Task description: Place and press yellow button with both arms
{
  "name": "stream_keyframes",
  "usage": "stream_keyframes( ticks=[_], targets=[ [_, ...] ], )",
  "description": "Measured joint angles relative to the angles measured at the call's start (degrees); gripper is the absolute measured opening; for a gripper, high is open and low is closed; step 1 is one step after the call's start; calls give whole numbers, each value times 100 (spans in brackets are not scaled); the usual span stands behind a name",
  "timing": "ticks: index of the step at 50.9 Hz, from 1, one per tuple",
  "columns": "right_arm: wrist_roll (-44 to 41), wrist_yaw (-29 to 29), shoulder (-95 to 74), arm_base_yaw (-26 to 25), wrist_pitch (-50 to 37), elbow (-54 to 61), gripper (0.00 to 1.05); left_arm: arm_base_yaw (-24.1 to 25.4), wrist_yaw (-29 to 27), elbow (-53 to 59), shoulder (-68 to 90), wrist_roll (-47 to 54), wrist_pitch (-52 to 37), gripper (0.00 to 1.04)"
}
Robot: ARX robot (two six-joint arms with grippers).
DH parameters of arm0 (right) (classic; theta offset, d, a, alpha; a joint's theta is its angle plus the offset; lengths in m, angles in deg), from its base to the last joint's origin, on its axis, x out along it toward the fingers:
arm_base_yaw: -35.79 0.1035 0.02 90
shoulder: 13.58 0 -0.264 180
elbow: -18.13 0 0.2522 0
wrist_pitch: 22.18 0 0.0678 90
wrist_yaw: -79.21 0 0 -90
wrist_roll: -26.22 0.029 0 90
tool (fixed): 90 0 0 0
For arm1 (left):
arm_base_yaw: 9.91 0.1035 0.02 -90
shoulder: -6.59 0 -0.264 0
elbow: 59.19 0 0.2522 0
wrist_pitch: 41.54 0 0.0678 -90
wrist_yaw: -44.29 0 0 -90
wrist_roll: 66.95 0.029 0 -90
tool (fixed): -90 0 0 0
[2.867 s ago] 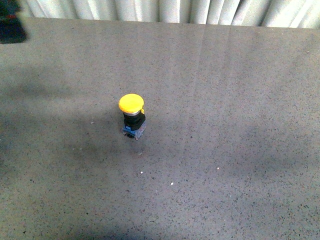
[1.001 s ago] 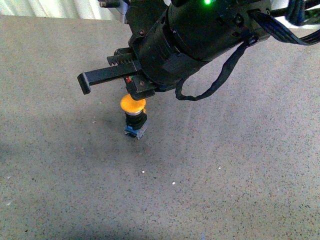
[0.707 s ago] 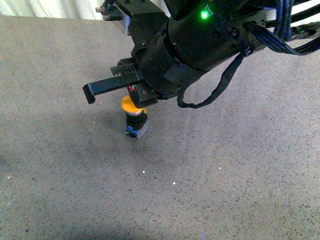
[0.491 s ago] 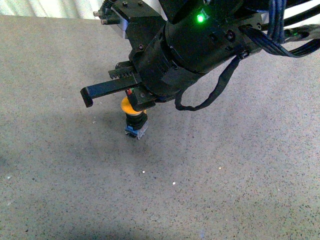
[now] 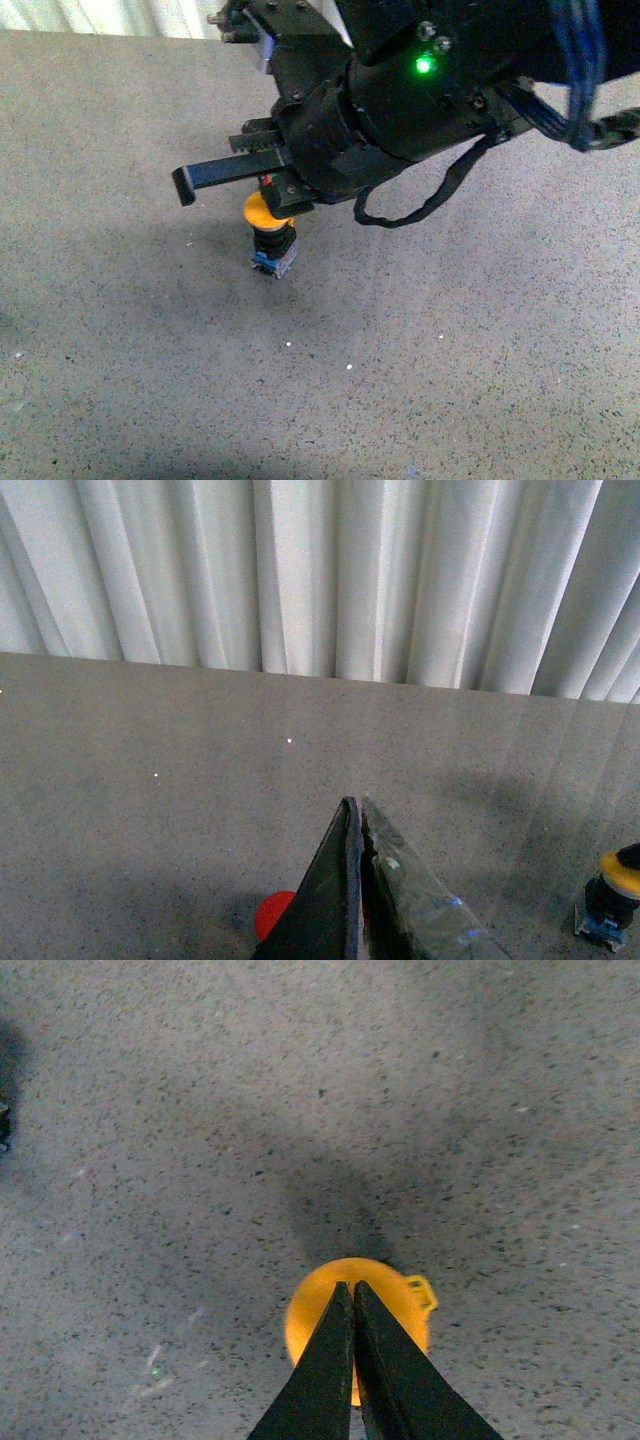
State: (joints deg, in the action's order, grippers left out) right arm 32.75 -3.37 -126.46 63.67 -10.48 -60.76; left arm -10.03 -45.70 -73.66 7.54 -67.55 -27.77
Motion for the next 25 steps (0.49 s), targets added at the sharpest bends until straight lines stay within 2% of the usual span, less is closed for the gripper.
stream_keyframes(
  ticks=[9,20,21,25],
  targets=[
    [70,-170,1309,-260,-824,804,1,0,0,0,0,2,2,1],
    [140,87,3427,-632,-1508,1978,47,0,-2,0,0,0,0,1],
    [118,-151,3449,-614,-1663,2052,48,0,-2,0,0,0,2,1],
    [-234,-1650,3554,-557,-2990,2590,36,0,13,0,0,2,0,1]
  ],
)
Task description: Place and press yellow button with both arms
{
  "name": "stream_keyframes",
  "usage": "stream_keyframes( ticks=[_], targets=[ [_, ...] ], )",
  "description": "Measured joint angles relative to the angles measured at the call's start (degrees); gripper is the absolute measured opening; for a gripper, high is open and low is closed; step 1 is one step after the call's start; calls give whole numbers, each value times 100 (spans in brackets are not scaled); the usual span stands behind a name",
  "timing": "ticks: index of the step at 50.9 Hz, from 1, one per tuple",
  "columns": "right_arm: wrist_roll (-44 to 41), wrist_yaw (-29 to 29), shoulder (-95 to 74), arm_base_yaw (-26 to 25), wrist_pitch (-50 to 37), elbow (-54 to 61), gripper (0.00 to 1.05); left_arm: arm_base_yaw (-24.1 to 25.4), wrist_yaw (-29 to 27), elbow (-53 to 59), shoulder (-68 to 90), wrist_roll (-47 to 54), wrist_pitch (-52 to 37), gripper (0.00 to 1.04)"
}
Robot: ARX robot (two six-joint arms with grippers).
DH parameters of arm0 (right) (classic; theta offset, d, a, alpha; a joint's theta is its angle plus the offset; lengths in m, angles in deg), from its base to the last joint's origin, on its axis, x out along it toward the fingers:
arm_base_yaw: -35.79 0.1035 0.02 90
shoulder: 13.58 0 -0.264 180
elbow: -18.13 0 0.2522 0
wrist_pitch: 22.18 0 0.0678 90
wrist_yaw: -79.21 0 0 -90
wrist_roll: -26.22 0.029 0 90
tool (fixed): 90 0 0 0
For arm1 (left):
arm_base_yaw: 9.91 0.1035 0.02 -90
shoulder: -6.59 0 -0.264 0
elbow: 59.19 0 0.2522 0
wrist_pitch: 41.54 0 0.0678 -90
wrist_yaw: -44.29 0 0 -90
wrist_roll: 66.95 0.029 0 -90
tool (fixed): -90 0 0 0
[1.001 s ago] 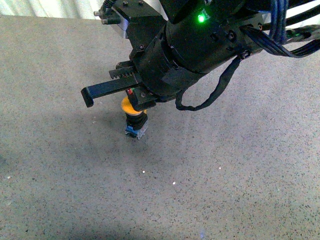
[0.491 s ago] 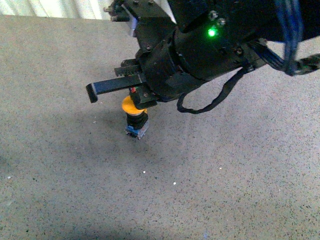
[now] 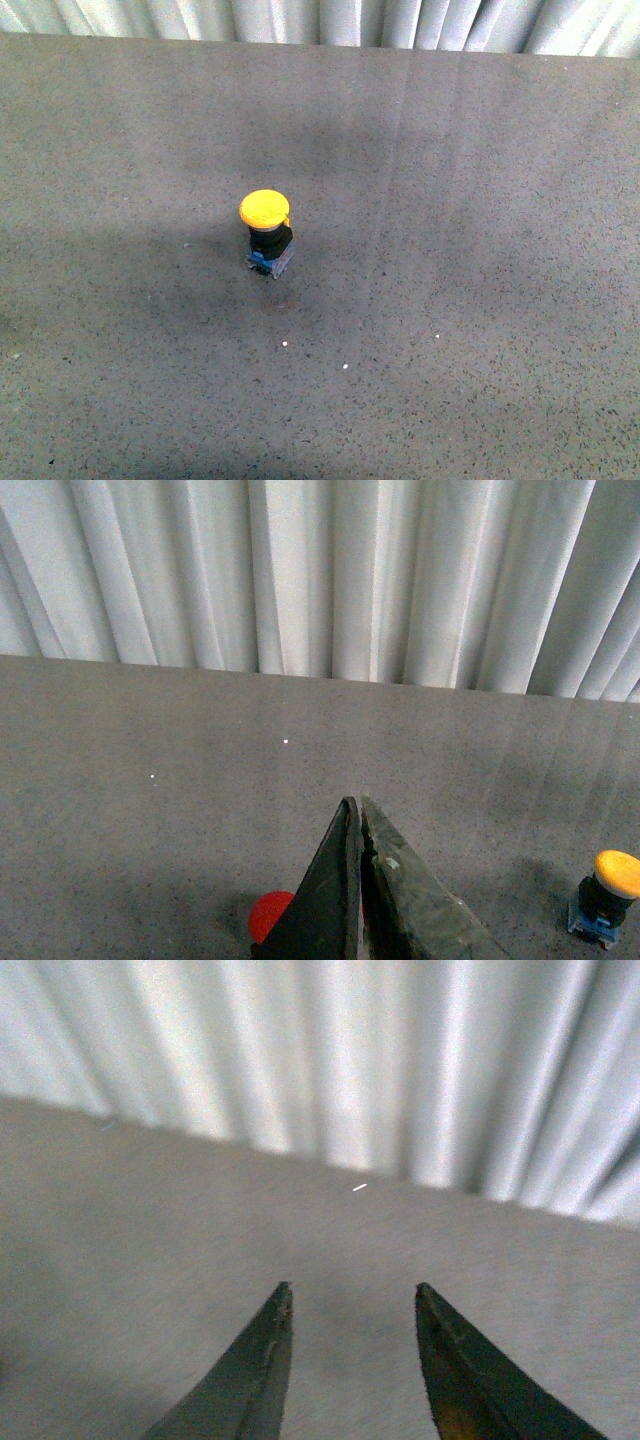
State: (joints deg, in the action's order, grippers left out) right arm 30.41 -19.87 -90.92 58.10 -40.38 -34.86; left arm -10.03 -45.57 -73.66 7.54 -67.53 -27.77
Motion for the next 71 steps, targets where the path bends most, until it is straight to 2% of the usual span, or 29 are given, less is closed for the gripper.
stream_keyframes(
  ticks=[3,5,12,25,47,53,56,62,71],
  targets=[
    [-131,-706,129,-70,-684,450,27,0,-9,0,0,0,0,1],
    [-199,-903,236,-155,-940,695,22,0,-11,0,0,0,0,1],
    [-319,-780,791,-505,-1263,1456,1,0,-15,0,0,0,2,1],
    [-382,-101,1956,-1167,-1272,2667,1,0,-13,0,0,0,2,1],
    [-385,383,3259,-1679,-686,3399,1,0,-13,0,-2,0,0,1],
    [-387,872,3654,-2059,-415,3528,1,0,-13,0,-2,0,0,1],
    [-385,859,3895,-2201,-251,3591,1,0,-13,0,-2,0,0,1],
    [-387,909,4118,-2210,-330,3807,1,0,-13,0,-2,0,0,1],
    [-387,903,4581,-2221,101,3818,1,0,-13,0,-2,0,2,1]
  ],
)
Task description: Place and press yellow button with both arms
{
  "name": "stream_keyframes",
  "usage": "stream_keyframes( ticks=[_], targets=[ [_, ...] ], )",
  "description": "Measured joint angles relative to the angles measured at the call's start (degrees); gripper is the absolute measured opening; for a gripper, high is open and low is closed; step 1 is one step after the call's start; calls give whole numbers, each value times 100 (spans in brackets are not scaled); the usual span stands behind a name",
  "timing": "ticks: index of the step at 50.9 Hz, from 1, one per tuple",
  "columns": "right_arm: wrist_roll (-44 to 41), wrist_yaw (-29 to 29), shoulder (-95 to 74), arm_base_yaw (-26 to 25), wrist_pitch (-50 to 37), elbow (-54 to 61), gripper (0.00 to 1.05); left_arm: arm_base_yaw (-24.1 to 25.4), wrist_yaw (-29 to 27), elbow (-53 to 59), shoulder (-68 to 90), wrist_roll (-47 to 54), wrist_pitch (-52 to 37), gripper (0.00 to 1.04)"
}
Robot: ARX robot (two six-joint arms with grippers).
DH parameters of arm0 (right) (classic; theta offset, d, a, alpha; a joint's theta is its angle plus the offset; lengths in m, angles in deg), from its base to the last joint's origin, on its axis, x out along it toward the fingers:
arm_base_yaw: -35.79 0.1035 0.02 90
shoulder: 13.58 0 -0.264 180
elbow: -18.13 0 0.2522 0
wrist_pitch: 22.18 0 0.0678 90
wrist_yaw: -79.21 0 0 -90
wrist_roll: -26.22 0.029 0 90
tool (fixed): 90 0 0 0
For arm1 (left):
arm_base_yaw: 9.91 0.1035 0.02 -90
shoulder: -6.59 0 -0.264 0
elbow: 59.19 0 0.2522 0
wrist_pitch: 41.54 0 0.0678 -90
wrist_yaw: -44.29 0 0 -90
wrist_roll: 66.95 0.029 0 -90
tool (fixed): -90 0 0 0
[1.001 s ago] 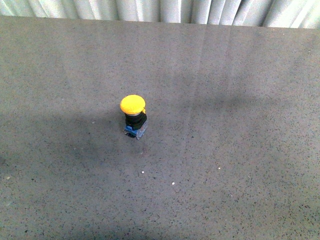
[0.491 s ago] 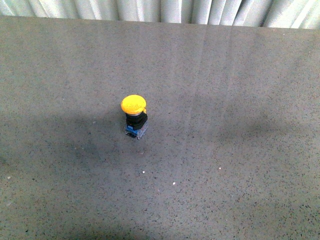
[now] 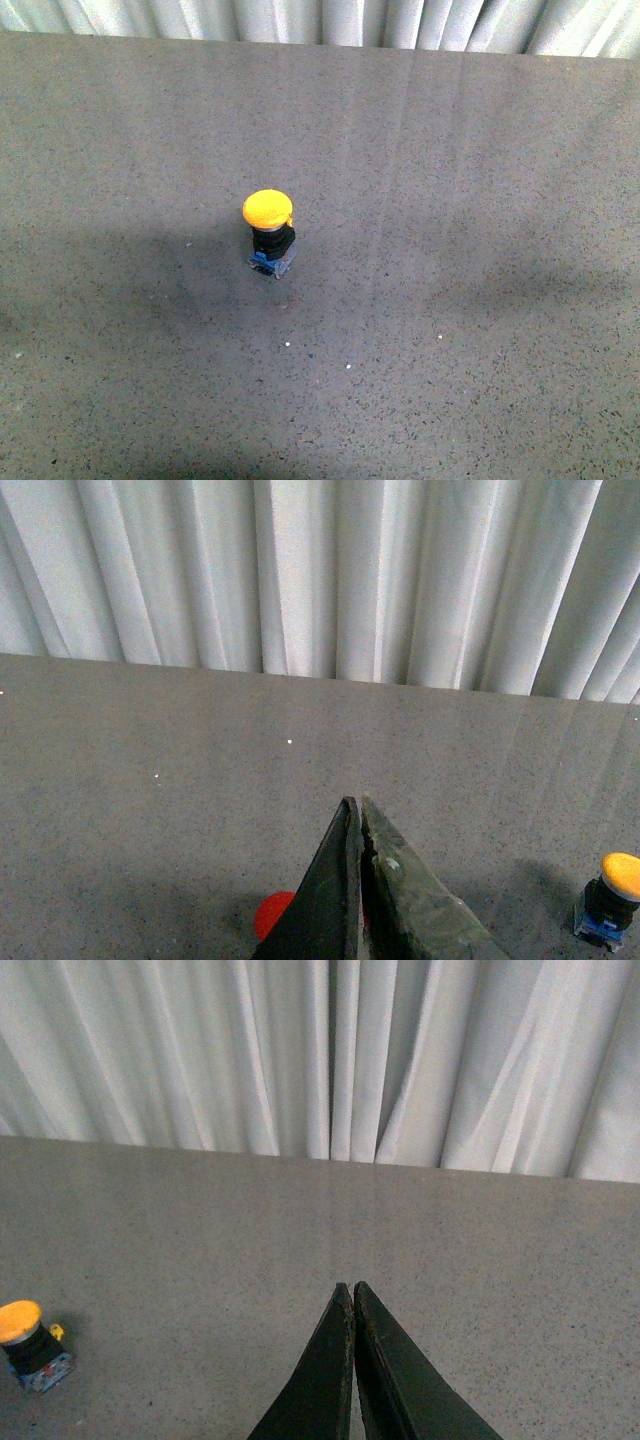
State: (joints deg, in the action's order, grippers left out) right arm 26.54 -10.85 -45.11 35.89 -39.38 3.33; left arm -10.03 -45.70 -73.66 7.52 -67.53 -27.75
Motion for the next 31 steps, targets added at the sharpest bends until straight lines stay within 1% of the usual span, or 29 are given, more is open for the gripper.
stream_keyframes(
  ticks=[12,31],
  targets=[
    [0,-2,883,0,833,2,1,0,0,0,0,0,0,1],
    [0,-2,1646,0,1585,2,1,0,0,0,0,0,0,1]
  ],
)
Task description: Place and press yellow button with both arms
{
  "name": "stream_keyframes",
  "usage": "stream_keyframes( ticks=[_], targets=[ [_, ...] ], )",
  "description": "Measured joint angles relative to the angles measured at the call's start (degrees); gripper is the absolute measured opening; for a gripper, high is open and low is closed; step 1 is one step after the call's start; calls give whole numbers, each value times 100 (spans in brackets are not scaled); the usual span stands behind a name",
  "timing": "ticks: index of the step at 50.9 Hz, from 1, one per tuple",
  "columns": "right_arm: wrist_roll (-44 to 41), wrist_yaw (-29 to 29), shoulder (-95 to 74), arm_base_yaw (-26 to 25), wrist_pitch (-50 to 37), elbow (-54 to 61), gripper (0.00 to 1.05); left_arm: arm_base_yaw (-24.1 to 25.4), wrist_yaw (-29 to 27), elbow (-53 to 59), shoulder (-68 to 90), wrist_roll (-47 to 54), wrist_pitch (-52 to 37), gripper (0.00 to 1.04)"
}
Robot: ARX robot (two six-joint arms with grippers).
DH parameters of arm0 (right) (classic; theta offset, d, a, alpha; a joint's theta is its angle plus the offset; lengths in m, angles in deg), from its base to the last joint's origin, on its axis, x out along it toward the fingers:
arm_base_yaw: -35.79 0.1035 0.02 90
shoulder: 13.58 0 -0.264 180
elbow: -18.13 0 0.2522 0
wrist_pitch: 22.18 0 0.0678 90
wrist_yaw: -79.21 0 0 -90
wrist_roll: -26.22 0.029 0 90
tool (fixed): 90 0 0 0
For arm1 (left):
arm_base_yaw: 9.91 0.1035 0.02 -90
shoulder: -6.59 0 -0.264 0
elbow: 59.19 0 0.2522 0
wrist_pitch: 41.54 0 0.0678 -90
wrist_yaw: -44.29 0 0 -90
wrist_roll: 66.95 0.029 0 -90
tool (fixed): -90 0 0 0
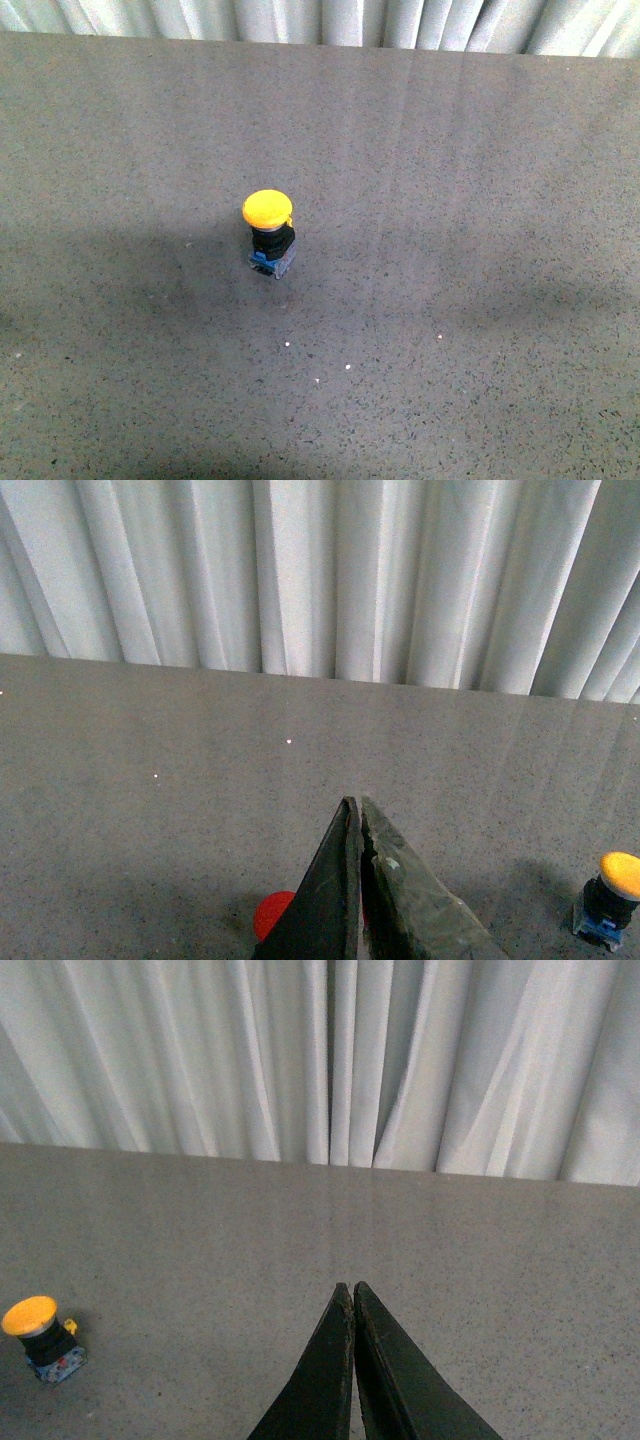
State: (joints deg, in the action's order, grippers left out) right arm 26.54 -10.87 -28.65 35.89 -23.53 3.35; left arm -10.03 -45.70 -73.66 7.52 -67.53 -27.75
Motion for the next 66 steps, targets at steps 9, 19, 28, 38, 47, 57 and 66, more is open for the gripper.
stream_keyframes(
  ticks=[9,19,28,38,47,57,66],
  targets=[
    [0,0,256,0,251,0,1,0,0,0,0,0,0,1],
    [0,0,470,0,466,0,1,0,0,0,0,0,0,1],
    [0,0,1353,0,1451,-2,1,0,-2,0,0,0,0,1],
    [0,-4,1467,0,1493,-2,1,0,0,0,0,0,0,1],
    [-11,-2,1473,0,1493,-2,9,0,0,0,0,-2,-2,5],
    [-11,-2,1473,0,1493,-2,51,0,0,0,0,-2,-2,48],
    [-11,-2,1473,0,1493,-2,78,0,0,0,0,0,0,74]
  ],
)
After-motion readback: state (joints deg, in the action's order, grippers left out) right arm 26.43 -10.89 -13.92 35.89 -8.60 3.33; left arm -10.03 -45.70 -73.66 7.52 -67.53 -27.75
